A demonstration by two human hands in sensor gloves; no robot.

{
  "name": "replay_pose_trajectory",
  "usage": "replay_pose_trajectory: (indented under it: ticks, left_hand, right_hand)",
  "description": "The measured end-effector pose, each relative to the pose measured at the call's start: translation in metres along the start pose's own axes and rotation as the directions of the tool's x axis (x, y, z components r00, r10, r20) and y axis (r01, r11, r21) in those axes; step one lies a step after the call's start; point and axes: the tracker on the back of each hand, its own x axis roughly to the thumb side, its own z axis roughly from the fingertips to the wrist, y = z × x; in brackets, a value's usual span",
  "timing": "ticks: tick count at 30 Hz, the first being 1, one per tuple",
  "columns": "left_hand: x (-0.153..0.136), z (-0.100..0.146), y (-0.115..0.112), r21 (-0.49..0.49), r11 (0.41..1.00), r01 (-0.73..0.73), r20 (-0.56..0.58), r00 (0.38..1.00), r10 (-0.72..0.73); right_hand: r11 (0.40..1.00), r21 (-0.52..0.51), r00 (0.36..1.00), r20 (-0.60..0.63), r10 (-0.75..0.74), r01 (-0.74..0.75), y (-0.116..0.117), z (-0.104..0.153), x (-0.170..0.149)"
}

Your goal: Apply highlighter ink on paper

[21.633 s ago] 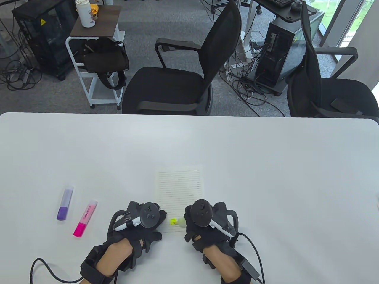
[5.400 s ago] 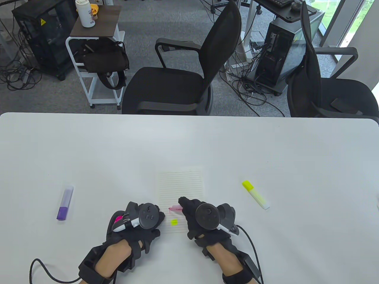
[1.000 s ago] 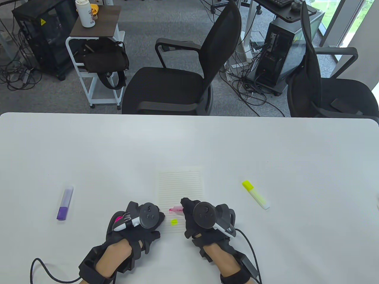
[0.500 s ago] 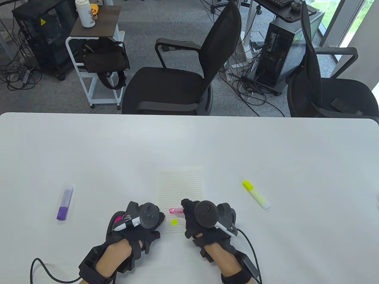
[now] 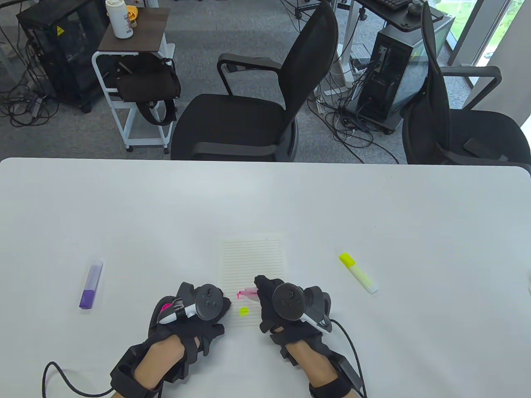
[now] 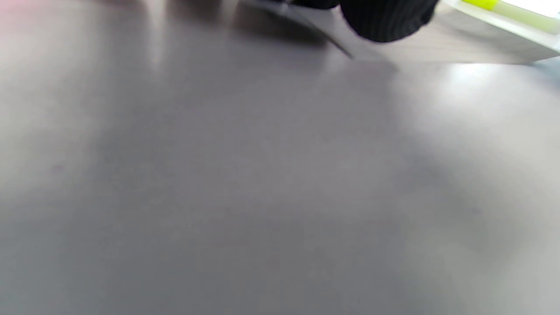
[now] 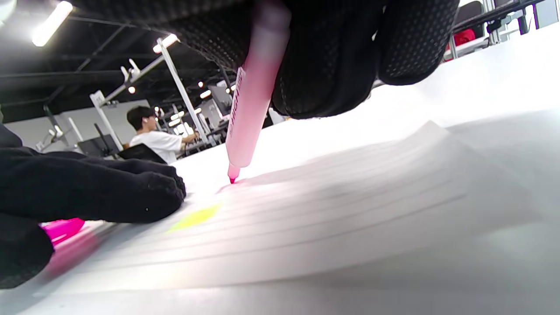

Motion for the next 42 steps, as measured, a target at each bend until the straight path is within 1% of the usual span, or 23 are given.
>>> replay_pose_trajectory:
  ticks: [3, 8, 13, 18, 21, 23, 28, 30, 34, 39, 42]
  left_hand:
    - [-0.0001, -0.0001, 0.0001, 0.000, 1.000, 0.000, 0.000, 1.000, 0.000]
    - [-0.0001, -0.0002, 0.0001, -0.001, 1.000, 0.000, 0.000, 1.000, 0.000]
    - [-0.0001, -0.0002, 0.0001, -0.001, 1.000, 0.000, 0.000, 1.000, 0.000]
    - [0.0000, 0.0000, 0.0000, -0.001, 1.000, 0.000, -0.001, 1.000, 0.000]
    - [0.0000, -0.0001, 0.0000, -0.001, 1.000, 0.000, 0.000, 1.000, 0.000]
    - [-0.0001, -0.0001, 0.0000, -0.002, 1.000, -0.001, 0.000, 1.000, 0.001]
    - [-0.0002, -0.0003, -0.0001, -0.002, 1.000, -0.001, 0.000, 1.000, 0.001]
    - [-0.0003, -0.0004, -0.0001, -0.002, 1.000, -0.002, 0.000, 1.000, 0.002]
    - [-0.0004, -0.0004, -0.0002, -0.002, 1.000, -0.002, 0.000, 1.000, 0.002]
    - [-0.0005, -0.0006, -0.0002, -0.002, 1.000, -0.001, -0.001, 1.000, 0.001]
    - [-0.0007, -0.0006, -0.0003, -0.002, 1.000, -0.002, -0.001, 1.000, 0.002]
  right_hand:
    - [0.998, 0.037, 0.999, -0.002, -0.048, 0.048, -0.0024, -0.0005, -0.0001]
    - [1.000, -0.010, 1.000, 0.004, -0.008, 0.008, 0.0009, -0.0003, 0.0006]
    - [0.998, 0.041, 0.999, -0.002, -0.048, 0.048, -0.0011, -0.0010, -0.0006]
    - [1.000, -0.014, 1.000, -0.003, -0.003, 0.003, 0.0021, -0.0011, -0.0015]
    - [1.000, 0.006, 1.000, -0.002, -0.025, 0.025, 0.0013, -0.0011, -0.0023]
    - [0.998, 0.039, 0.999, -0.003, -0.046, 0.046, -0.0004, -0.0013, -0.0023]
    - [1.000, -0.030, 1.000, 0.002, -0.005, 0.005, 0.0017, -0.0003, -0.0018]
    - [1.000, -0.015, 1.000, -0.004, 0.007, -0.007, 0.0014, -0.0008, -0.0029]
    - [0.999, 0.028, 0.999, -0.006, -0.039, 0.039, -0.0011, -0.0011, -0.0036]
    - [1.000, -0.012, 1.000, -0.004, -0.016, 0.016, 0.0029, -0.0011, -0.0039]
    - [1.000, 0.007, 1.000, -0.006, -0.021, 0.021, 0.0026, -0.0018, -0.0041]
